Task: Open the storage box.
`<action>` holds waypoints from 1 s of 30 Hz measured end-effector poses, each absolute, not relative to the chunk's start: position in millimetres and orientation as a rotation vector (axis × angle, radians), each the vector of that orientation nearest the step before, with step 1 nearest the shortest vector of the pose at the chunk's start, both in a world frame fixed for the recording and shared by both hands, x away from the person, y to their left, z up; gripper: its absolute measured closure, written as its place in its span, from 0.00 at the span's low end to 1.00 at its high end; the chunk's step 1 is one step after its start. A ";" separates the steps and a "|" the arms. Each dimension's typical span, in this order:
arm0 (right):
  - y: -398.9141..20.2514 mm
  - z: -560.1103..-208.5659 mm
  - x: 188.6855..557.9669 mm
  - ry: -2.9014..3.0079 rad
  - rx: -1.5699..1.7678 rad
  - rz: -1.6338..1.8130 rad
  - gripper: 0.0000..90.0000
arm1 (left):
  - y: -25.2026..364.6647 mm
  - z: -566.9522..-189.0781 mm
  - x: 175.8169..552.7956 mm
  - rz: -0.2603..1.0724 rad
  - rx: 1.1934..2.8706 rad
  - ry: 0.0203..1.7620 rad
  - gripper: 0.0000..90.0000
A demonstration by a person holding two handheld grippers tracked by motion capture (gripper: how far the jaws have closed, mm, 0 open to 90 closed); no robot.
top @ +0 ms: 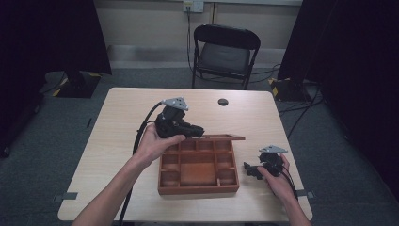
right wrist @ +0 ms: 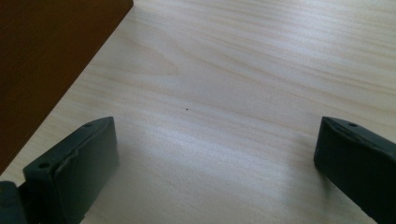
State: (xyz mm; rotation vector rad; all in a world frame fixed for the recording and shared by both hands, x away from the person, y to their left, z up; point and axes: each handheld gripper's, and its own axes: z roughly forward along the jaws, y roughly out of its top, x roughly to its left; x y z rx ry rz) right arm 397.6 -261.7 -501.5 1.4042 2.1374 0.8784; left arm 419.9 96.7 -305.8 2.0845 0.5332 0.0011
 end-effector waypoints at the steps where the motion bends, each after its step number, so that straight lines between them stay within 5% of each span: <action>1: -261.7 -501.4 397.6 2.137 1.405 0.879 0.00 | 96.7 -305.6 420.1 0.001 2.084 0.535 0.94; 30: -261.7 -501.4 397.6 2.138 1.404 0.878 0.00 | 96.8 -304.2 421.2 0.004 2.086 0.536 0.94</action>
